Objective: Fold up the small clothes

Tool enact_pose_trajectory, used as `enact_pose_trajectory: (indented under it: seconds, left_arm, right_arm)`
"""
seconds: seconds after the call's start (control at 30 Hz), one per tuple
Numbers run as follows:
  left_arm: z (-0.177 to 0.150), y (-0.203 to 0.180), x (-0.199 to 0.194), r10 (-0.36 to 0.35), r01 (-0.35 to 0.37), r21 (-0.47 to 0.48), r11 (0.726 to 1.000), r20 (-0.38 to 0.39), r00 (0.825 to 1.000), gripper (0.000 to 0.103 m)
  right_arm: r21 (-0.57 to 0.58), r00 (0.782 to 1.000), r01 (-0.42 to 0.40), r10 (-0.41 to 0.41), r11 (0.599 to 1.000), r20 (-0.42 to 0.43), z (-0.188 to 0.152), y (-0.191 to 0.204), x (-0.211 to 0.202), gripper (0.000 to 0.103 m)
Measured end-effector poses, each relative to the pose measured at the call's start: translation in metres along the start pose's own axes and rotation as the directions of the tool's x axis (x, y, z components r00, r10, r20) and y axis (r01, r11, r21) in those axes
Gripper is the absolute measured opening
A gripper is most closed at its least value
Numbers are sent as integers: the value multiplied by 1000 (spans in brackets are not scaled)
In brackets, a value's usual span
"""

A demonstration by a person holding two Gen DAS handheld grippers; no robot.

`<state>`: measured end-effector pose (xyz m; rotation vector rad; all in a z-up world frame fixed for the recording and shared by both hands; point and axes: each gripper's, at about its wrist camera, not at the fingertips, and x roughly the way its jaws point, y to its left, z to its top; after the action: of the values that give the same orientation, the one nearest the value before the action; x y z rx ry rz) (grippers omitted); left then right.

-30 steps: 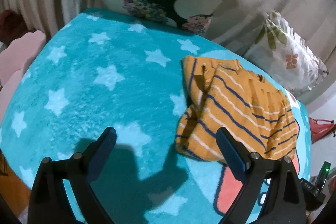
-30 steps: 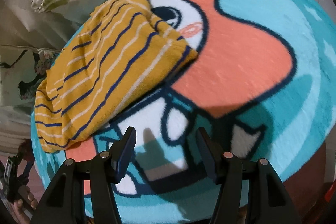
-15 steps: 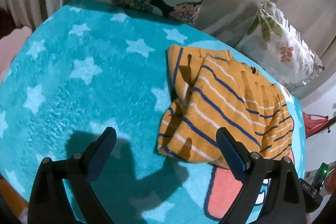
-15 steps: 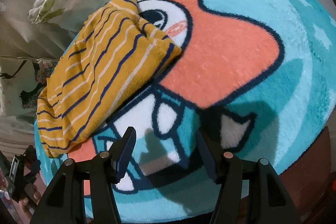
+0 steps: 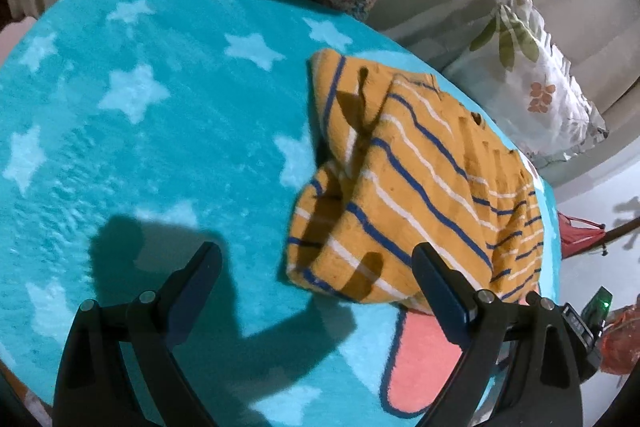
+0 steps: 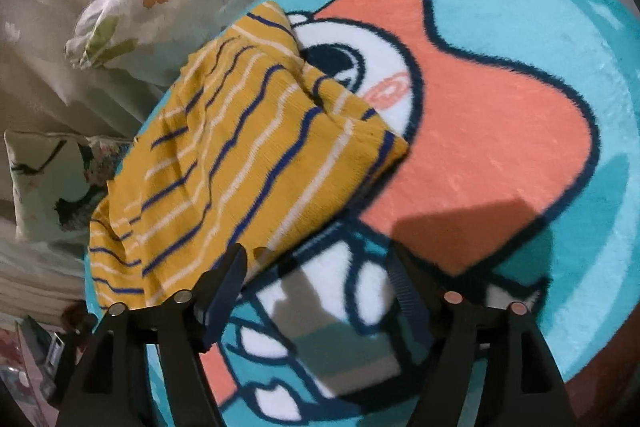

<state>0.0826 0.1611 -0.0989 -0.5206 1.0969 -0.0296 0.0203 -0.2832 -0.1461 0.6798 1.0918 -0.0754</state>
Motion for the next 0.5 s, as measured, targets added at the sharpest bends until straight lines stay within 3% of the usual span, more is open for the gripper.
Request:
enact_pose_trajectory:
  seconds: [0.27,0.4,0.5]
  left_arm:
    - [-11,-16,24,-127,128,5,992,-89,988,95]
    - [-4,-27,34,-105,107,39,993,-47,993,95]
    - [6,-32,42,-99,100,13,995,-31,995,95]
  right_arm:
    - [-31,1000,-28,28,999,1,-2,19,6,79]
    - [-100,1000,-15,15,995,4,6,28,17,79]
    - [-74,996,-86,86,994,-1,26,25,25,79]
